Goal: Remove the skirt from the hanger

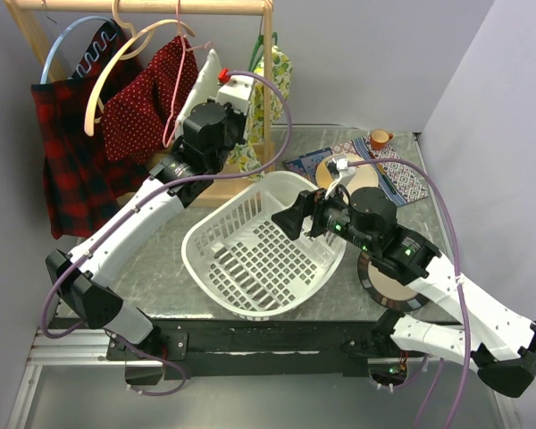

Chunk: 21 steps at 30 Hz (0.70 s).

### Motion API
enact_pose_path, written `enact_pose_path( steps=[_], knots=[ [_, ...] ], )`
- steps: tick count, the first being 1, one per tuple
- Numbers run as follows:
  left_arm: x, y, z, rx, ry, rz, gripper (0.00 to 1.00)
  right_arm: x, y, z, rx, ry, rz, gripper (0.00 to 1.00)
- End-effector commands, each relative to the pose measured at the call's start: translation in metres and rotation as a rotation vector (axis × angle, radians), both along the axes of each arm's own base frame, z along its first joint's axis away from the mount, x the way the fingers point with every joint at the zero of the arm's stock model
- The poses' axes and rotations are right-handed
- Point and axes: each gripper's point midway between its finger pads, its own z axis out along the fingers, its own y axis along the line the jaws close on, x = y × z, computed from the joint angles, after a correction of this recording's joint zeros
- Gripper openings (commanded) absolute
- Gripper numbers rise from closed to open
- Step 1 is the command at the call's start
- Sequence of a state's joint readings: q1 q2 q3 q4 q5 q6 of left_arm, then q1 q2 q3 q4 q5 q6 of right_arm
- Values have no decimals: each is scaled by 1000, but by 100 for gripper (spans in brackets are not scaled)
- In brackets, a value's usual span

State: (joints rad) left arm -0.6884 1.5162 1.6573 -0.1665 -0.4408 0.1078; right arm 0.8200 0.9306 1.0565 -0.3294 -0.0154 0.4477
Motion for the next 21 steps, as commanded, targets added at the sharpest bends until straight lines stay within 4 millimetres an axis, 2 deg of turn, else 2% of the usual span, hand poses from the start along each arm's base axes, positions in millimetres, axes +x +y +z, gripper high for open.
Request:
enact_pose_path(
  steps=[1, 4, 7, 11, 15, 21],
  knots=[
    [-13, 8, 73, -175, -167, 6, 1, 2, -1, 29, 32, -57, -2, 100],
    [-16, 19, 82, -199, -191, 47, 1, 1, -3, 36, 29, -58, -7, 100],
    [-21, 26, 101, -240, -240, 57, 1, -1, -4, 43, 45, -72, -2, 100],
    [-24, 29, 120, -265, -267, 58, 1, -3, -6, 49, 56, -85, 0, 100],
    [-24, 30, 122, -267, -262, 65, 1, -5, -6, 51, 64, -86, 4, 100],
    [-33, 44, 124, -275, -268, 97, 1, -9, -7, 54, 76, -89, 18, 100]
  ],
)
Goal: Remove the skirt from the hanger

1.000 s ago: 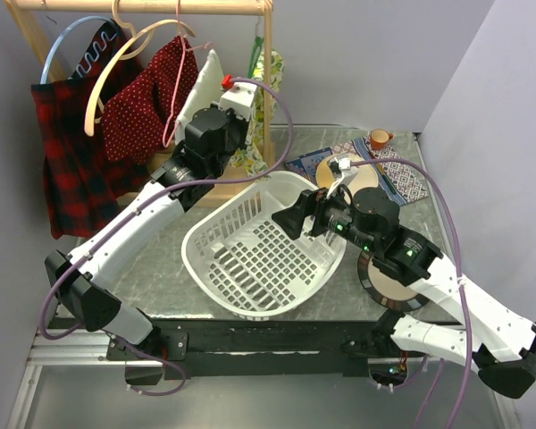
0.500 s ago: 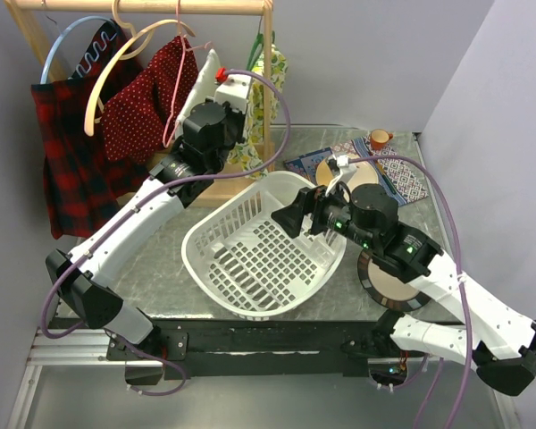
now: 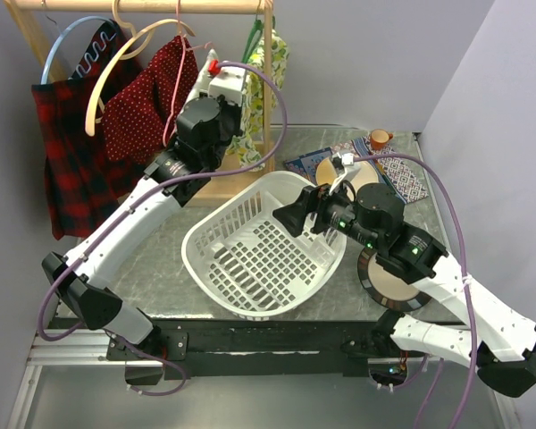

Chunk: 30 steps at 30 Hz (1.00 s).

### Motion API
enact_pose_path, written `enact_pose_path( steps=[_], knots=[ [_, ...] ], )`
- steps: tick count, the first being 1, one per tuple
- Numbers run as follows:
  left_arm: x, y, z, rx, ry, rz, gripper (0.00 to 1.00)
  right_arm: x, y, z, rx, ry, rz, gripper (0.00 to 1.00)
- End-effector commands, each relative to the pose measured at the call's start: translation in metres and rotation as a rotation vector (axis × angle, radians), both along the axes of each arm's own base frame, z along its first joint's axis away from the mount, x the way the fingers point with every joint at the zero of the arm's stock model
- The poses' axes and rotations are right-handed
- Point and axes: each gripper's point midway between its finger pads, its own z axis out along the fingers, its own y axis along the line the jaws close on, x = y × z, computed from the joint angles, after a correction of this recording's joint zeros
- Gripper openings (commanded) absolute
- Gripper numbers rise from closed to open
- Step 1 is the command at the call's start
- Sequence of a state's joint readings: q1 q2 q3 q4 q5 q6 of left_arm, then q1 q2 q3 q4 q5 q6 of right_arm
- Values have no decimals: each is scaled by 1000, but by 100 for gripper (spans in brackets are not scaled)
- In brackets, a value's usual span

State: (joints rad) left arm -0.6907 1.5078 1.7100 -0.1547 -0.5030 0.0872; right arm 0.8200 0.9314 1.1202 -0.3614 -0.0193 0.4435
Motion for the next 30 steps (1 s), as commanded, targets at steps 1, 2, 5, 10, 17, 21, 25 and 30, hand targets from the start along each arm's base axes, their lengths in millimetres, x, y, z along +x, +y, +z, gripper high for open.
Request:
enact_pose_path(
  steps=[1, 2, 5, 10, 17, 21, 25, 30],
  knots=[
    [-30, 34, 93, -201, -218, 51, 1, -7, -5, 33, 58, -68, 15, 100],
    [-28, 36, 92, -200, -216, 60, 1, -8, -5, 35, 64, -74, 17, 100],
    [-28, 41, 83, -193, -188, 65, 1, -10, -6, 39, 78, -84, 21, 100],
    [-42, 46, 83, -197, -162, 33, 1, -10, -3, 38, 74, -87, 37, 100],
    [-67, 59, 72, -183, -119, 2, 1, -9, -7, 51, 1, -164, 55, 100],
    [-82, 66, 69, -169, -100, -17, 1, -12, 0, 61, 45, -176, 87, 99],
    [-96, 70, 62, -202, -62, -49, 1, -11, 17, 72, 78, -166, 137, 97],
    [-116, 79, 63, -197, -51, -78, 1, -4, 32, 76, 87, -131, 151, 93]
  ],
)
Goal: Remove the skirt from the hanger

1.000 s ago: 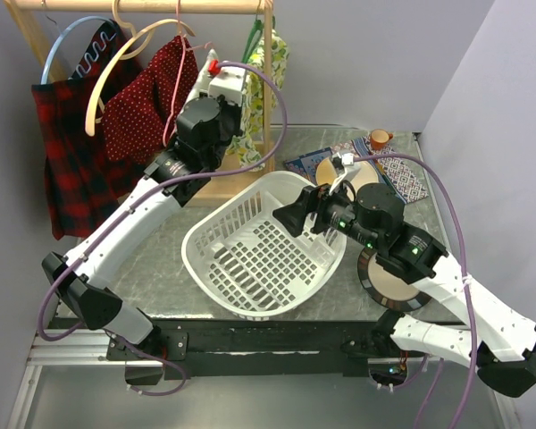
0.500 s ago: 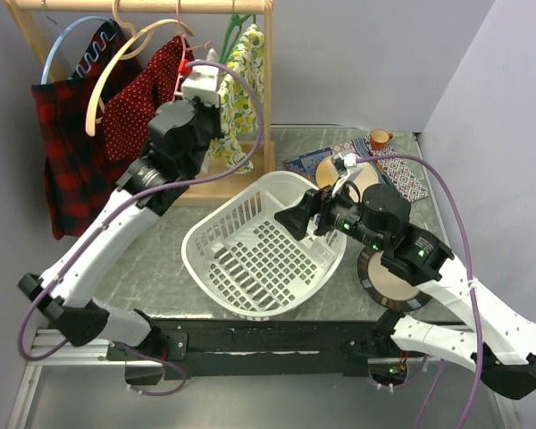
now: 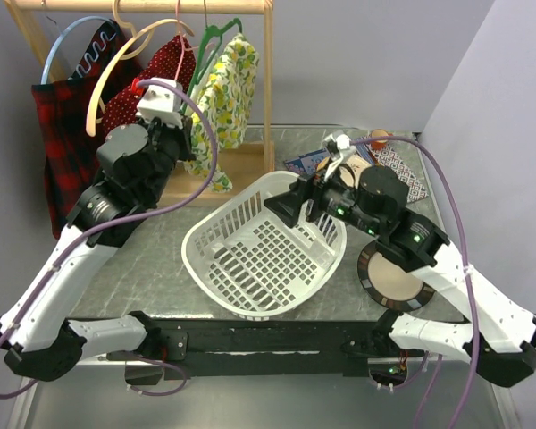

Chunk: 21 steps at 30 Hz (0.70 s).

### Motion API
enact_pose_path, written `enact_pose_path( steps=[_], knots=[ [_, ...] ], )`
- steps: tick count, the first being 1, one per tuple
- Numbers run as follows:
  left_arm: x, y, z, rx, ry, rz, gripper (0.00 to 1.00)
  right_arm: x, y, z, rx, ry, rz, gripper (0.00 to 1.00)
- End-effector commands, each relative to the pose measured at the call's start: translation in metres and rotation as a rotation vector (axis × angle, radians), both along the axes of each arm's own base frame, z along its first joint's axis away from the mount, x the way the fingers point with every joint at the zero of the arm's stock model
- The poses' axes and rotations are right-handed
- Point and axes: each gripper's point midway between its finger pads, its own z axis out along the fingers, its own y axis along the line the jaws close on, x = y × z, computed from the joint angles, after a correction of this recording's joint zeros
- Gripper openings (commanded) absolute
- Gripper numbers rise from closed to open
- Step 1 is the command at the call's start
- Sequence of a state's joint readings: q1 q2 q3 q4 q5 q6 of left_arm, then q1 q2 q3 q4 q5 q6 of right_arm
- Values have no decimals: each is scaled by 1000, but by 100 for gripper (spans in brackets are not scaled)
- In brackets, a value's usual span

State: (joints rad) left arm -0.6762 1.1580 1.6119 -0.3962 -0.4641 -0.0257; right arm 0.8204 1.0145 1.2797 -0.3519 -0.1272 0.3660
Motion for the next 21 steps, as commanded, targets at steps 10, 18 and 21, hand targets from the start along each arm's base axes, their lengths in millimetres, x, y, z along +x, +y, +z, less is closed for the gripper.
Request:
enact_pose_path(
  steps=[10, 18, 21],
  knots=[
    [-63, 9, 30, -167, -47, -183, 1, -3, 71, 30, 53, -16, 92, 93],
    [-82, 8, 28, -223, -18, -244, 1, 13, 126, 27, 5, -31, 41, 93],
    [-83, 8, 26, -239, -2, -245, 1, 18, 141, 23, 19, -25, 39, 92]
  ],
)
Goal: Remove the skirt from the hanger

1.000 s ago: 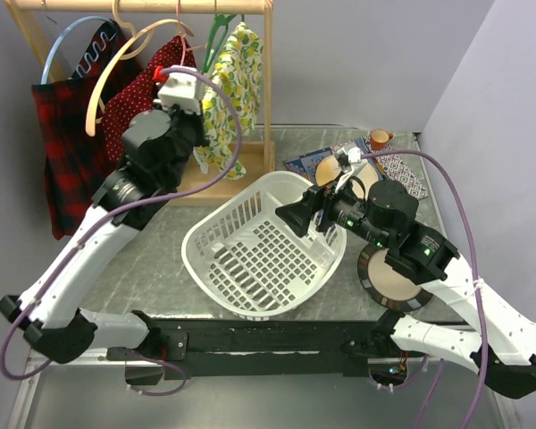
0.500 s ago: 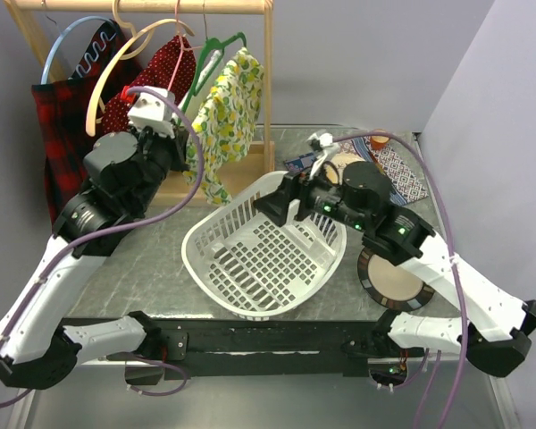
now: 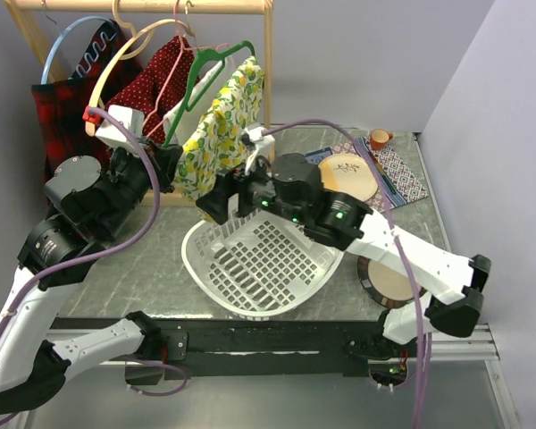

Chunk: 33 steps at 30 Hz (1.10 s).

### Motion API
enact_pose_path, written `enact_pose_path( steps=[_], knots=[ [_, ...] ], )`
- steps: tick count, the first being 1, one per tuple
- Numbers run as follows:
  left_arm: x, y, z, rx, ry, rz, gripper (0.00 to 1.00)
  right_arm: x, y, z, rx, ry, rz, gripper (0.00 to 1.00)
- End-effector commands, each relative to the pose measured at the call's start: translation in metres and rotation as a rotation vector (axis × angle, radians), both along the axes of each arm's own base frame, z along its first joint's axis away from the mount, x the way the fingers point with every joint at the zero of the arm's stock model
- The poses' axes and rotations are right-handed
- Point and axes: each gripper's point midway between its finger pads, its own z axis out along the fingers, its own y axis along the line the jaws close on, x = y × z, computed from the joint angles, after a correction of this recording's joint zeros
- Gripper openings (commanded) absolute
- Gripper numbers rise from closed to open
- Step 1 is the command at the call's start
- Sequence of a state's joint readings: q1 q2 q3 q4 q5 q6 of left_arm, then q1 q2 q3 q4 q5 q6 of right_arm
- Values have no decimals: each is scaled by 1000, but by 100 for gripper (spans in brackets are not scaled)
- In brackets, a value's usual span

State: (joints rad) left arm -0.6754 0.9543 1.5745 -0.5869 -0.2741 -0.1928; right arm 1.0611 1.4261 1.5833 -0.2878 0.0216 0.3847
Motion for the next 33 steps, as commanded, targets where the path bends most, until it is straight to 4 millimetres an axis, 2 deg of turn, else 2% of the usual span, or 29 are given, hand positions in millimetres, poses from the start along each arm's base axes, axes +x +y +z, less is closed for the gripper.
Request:
enact_pose_path(
  steps=[1, 5, 6, 8, 9, 12, 14, 15, 17, 18, 20, 21, 22, 23, 25, 26, 27, 28, 29, 33],
  knots=[
    [-12, -3, 26, -121, -51, -46, 1, 11, 16, 22, 64, -48, -43, 91],
    [-17, -3, 24, -137, -42, -61, 1, 2, 35, 16, 80, -14, 33, 85],
    [-17, -1, 22, -139, -38, -52, 1, 3, 38, 15, 82, -3, 33, 78],
    [-20, 4, 22, -140, -43, -44, 1, 1, 42, 12, 79, 9, 43, 57],
    [-20, 7, 22, -137, -44, -32, 1, 0, 41, 13, 78, 9, 44, 35],
    [-23, 20, 20, -117, -54, 16, 1, -9, 29, 21, 102, 5, 48, 0],
    [-28, 29, 23, -109, -65, 34, 1, -16, 16, 25, 108, 0, 49, 0],
    [-30, 34, 23, -94, -66, 49, 1, -25, 1, 26, 101, -3, 54, 0],
    [-36, 45, 27, -95, -81, 76, 1, -34, -15, 26, 97, -4, 56, 0],
    [-38, 49, 28, -84, -89, 83, 1, -44, -32, 27, 105, -12, 59, 0],
    [-42, 57, 31, -85, -107, 106, 1, -51, -51, 26, 108, -20, 45, 0],
    [-43, 60, 31, -78, -110, 116, 1, -56, -68, 25, 112, -26, 31, 0],
    [-45, 64, 31, -79, -112, 127, 1, -59, -78, 26, 115, -27, 16, 0],
    [-45, 66, 31, -78, -112, 136, 1, -60, -98, 34, 139, -44, -26, 0],
    [-46, 70, 32, -75, -117, 149, 1, -63, -120, 38, 142, -55, -63, 0],
    [-45, 71, 30, -72, -116, 160, 1, -67, -139, 54, 174, -75, -93, 0],
    [-44, 73, 28, -64, -113, 170, 1, -69, -151, 49, 139, -60, -114, 0],
    [-45, 76, 28, -66, -116, 181, 1, -71, -161, 55, 142, -62, -128, 0],
    [-45, 79, 26, -63, -112, 197, 1, -76, -178, 70, 182, -77, -145, 0],
    [-50, 89, 26, -71, -122, 223, 1, -89, -214, 94, 280, -112, -172, 0]
  ],
)
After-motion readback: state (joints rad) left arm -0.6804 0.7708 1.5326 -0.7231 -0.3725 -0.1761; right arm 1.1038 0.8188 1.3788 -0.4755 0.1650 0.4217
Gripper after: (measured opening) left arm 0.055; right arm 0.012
